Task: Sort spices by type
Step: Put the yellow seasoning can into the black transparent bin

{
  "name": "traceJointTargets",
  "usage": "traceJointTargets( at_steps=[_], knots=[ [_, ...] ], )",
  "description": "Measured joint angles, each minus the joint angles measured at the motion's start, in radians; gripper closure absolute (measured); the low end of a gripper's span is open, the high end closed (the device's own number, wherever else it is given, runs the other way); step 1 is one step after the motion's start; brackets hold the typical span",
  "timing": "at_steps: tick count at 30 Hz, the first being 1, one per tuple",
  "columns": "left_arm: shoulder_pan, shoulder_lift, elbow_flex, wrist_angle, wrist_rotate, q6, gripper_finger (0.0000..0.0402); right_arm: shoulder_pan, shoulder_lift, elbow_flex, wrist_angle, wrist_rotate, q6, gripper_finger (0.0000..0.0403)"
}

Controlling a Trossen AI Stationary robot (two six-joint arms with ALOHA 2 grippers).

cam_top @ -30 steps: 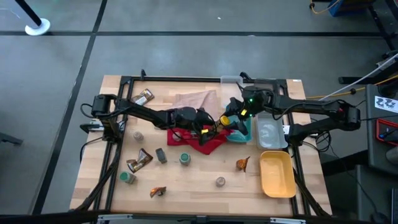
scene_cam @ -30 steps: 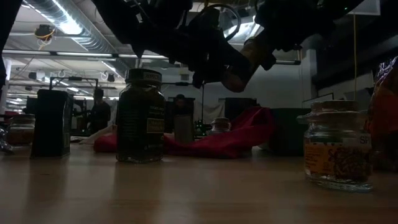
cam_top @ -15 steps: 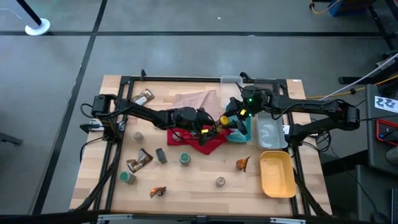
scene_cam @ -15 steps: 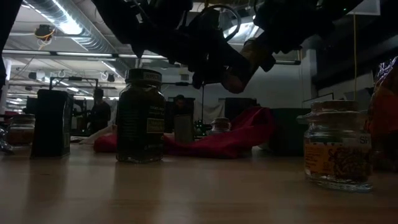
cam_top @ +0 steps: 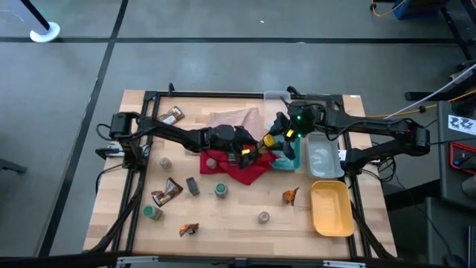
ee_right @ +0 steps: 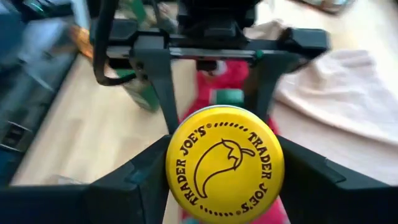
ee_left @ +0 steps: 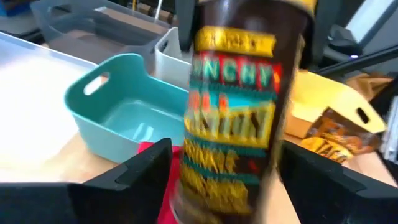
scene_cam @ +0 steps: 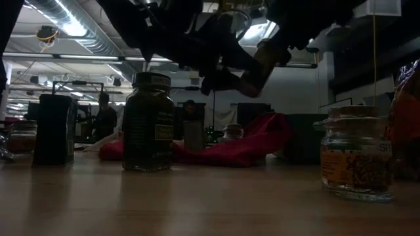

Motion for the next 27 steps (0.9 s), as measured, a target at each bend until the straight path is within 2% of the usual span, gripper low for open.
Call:
traceJointTargets(
  at_steps=[6,12,19,27],
  knots=[
    [0.032,-0.001,0.001,-0.007,0.000,0.010,0.0131,-0.002,0.000,0.164,-0.267,0.207,-0.087,0.0165],
    [0.048,0.000,0.000,-0.008,0.010,0.010,0.0130,-0.090,-0.001,0.263,-0.439,0.386,-0.089,0.0164],
    [0.048,0.000,0.000,-0.008,0.008,0.033,0.0130,-0.324,-0.001,0.271,-0.556,0.428,-0.112,0.0162],
    [0.048,0.000,0.000,-0.007,0.008,0.033,0.0130,-0.620,0.016,0.271,-0.575,0.420,-0.128,0.0162]
  ],
)
